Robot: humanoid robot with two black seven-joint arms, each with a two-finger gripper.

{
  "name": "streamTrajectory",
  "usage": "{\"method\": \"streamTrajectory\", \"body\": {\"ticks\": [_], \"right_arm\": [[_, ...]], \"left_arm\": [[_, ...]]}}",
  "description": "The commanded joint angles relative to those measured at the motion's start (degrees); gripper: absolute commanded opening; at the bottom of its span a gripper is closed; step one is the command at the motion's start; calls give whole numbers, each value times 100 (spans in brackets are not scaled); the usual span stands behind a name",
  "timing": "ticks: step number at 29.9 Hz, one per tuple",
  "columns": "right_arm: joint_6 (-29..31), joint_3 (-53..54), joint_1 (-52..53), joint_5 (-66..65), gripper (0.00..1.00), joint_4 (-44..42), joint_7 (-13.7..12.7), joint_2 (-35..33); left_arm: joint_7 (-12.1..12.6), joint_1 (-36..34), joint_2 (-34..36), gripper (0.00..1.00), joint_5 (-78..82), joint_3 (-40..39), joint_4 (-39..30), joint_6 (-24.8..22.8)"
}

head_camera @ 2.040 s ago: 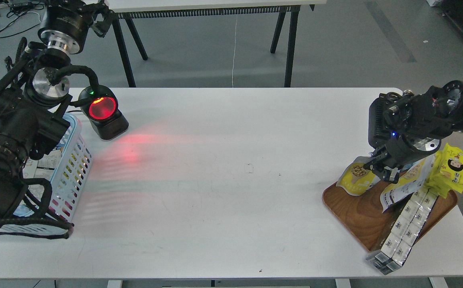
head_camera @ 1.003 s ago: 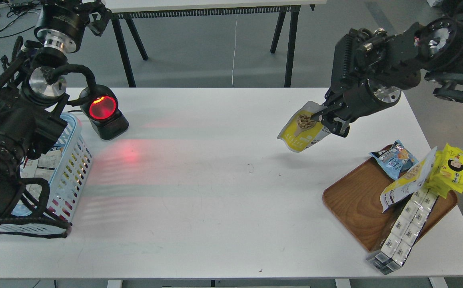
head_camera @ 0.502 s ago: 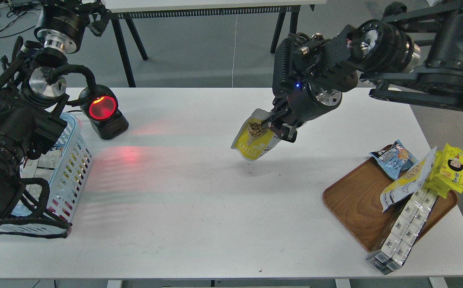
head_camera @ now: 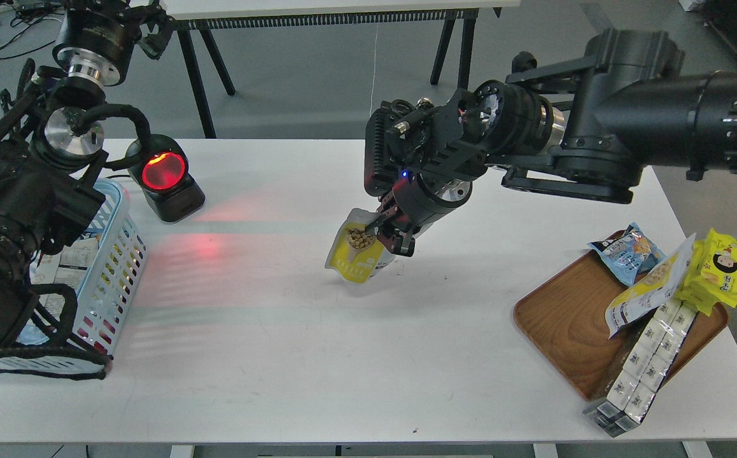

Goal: Scan snack and place in basket
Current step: 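Carry the yellow pouch toward the table center with the right gripper, then set the yellow pouch upright on the table and release, withdraw right arm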

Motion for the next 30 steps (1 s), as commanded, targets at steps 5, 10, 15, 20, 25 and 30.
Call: {"method": "streamTrajectory", "body": {"ticks": [5, 10, 15, 20, 25, 30], "right_arm": [[-5, -1, -206, 101, 0, -215, 0, 199], [-32, -1, -251, 101, 0, -224, 0, 279], [-32, -10, -295, 101, 0, -277, 0, 279], [-32, -10, -312, 101, 0, -303, 0, 279], [-32, -10, -321, 101, 0, -303, 0, 279], [-32, -10, -321, 101, 2, -303, 0, 279]], "left_arm": [[0, 2, 6, 100, 0, -11, 0, 0], [0, 2, -2, 100, 0, -11, 9, 0], [-9, 2, 6, 100, 0, -11, 9, 0], [-9, 11, 6, 100, 0, -11, 9, 0], [-9, 11, 15, 100, 0, -11, 9, 0], [-9, 11, 15, 100, 0, -11, 9, 0]]}}
